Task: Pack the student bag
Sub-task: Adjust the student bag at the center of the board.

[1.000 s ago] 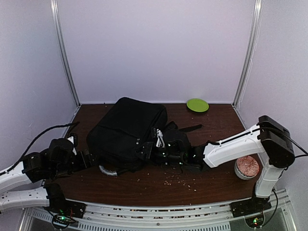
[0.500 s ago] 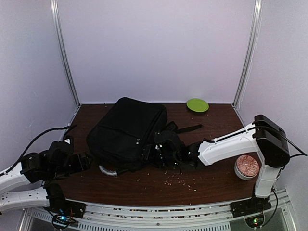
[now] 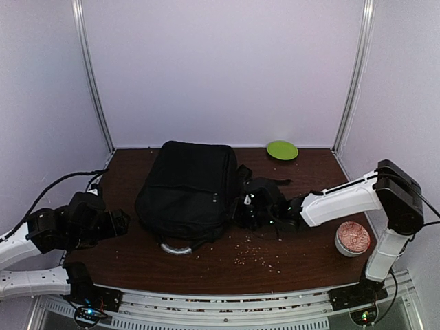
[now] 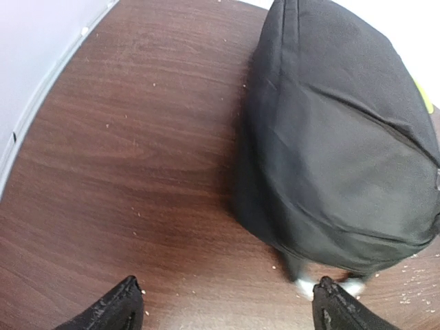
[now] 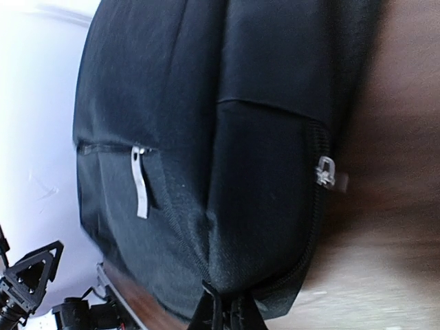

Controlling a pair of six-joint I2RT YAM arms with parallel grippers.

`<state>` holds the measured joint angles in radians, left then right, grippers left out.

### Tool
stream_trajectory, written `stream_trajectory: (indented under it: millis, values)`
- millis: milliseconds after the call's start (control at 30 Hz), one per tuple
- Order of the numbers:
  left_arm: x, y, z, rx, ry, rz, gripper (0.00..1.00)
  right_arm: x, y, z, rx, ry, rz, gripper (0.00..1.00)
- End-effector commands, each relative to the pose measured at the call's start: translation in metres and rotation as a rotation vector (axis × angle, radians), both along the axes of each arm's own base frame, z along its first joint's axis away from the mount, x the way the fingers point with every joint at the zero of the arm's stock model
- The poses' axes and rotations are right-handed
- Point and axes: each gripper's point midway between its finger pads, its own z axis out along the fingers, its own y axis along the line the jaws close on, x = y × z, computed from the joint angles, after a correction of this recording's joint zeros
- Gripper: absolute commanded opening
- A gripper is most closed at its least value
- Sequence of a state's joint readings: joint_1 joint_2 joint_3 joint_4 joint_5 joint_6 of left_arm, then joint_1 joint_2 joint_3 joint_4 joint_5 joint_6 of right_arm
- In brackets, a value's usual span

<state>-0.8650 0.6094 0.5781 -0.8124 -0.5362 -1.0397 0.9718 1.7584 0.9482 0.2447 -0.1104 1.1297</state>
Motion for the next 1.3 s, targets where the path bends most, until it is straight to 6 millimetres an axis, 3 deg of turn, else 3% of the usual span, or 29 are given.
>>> stream_trajectory:
  millis: [0, 100, 233, 367, 467, 633, 833, 1000, 1100, 1167, 1267]
  values:
    - [0.020, -0.008, 0.020, 0.021, -0.063, -0.016, 0.89, 0.026, -0.069, 0.017, -0.126, -0.116, -0.096, 0.00]
    - [0.036, -0.025, 0.021, -0.016, -0.055, -0.061, 0.90, 0.022, -0.090, 0.020, -0.201, -0.154, -0.060, 0.06]
    - [0.061, -0.053, 0.025, -0.086, -0.048, -0.125, 0.90, 0.008, -0.084, 0.035, -0.205, -0.200, 0.056, 0.33]
    - [0.079, -0.077, 0.024, -0.121, -0.041, -0.175, 0.91, 0.004, -0.093, 0.034, -0.219, -0.205, 0.048, 0.42]
    - [0.090, -0.086, 0.013, -0.130, -0.012, -0.174, 0.90, 0.006, -0.097, 0.019, -0.240, -0.170, 0.026, 0.42]
    - [0.106, -0.101, -0.011, -0.194, 0.052, -0.187, 0.88, 0.007, -0.081, 0.010, -0.169, -0.142, 0.061, 0.40]
    - [0.115, -0.112, -0.034, -0.198, 0.102, -0.185, 0.83, 0.012, -0.063, 0.006, -0.148, -0.154, 0.111, 0.23]
    - [0.116, -0.120, -0.052, -0.215, 0.131, -0.202, 0.41, 0.013, -0.043, 0.024, -0.146, -0.206, 0.214, 0.09]
    - [0.118, -0.118, -0.051, -0.214, 0.121, -0.189, 0.15, 0.012, -0.030, 0.031, -0.118, -0.214, 0.244, 0.00]
    - [0.120, -0.114, -0.048, -0.190, 0.115, -0.175, 0.01, 0.008, -0.017, 0.036, -0.086, -0.213, 0.268, 0.00]
    - [0.125, -0.106, -0.042, -0.159, 0.119, -0.161, 0.00, -0.002, -0.001, 0.049, -0.025, -0.216, 0.292, 0.00]
